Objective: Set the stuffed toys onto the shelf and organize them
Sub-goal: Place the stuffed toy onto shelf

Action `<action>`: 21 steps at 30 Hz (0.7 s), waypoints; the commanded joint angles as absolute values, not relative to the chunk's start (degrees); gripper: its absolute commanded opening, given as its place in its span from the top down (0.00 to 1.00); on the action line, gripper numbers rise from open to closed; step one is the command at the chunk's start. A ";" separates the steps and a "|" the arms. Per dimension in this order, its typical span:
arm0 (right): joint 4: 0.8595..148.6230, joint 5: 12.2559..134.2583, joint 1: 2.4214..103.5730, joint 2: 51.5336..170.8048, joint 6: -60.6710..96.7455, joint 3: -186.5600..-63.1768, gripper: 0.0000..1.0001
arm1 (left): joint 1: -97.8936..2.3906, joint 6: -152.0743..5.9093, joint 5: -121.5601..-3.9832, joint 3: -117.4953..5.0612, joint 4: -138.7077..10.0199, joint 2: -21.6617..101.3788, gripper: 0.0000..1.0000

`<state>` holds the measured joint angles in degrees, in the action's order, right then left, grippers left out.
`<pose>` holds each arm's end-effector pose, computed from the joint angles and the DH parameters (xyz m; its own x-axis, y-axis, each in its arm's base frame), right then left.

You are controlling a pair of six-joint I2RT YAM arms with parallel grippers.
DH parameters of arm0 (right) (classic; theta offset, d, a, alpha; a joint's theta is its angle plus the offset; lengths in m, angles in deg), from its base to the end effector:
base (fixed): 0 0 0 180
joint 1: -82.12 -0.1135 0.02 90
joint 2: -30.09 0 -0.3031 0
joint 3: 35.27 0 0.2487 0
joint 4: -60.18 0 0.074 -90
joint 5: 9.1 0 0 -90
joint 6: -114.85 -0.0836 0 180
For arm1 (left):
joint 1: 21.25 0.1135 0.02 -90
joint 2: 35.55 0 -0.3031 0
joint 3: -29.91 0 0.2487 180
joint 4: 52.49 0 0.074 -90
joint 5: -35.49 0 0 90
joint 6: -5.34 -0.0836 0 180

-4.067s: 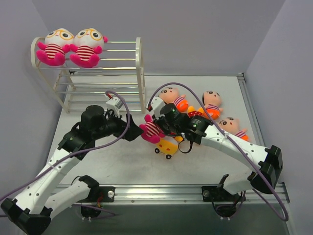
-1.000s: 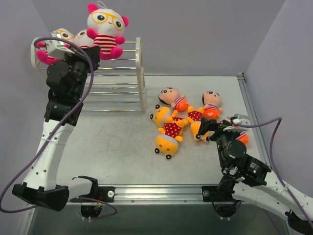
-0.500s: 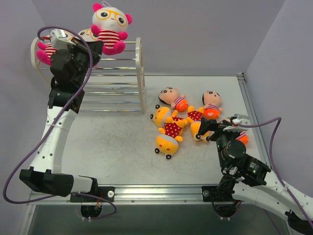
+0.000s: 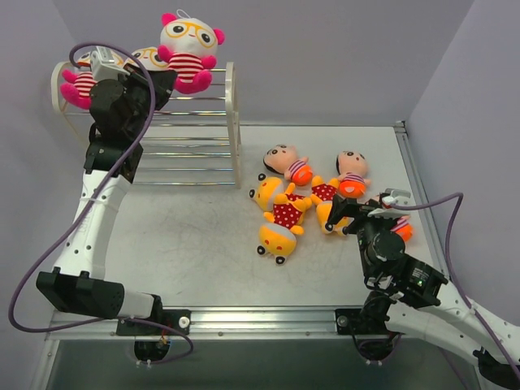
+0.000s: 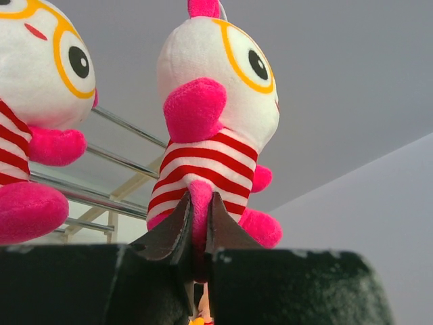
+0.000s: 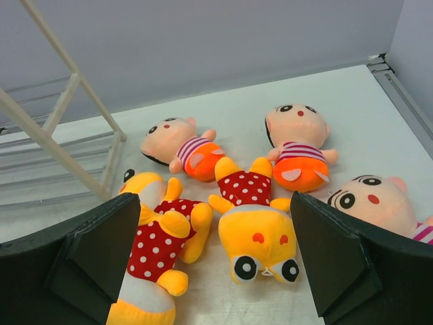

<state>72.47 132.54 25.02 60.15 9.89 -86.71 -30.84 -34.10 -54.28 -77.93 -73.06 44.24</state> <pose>0.1167 0.0597 0.3759 0.0570 0.3830 -0.9220 -0.1192 0.9195 0.3746 0.3373 -0.0566 0.5493 -0.0441 -0.7758 -0.6295 0.2025 0.6101 -0.7661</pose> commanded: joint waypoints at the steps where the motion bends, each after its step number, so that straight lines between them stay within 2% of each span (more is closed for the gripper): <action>1: 71.77 134.69 24.64 60.50 9.38 -86.59 0.00 | -30.22 -32.02 -56.62 -78.79 -71.10 44.43 0.90; 21: 72.04 134.69 24.56 60.68 8.86 -86.32 0.00 | -29.51 -29.91 -59.43 -78.62 -75.32 47.33 0.85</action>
<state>73.09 132.54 25.02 60.22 9.65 -86.38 -30.12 -30.93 -58.24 -77.91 -76.58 47.54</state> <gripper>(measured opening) 0.994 0.150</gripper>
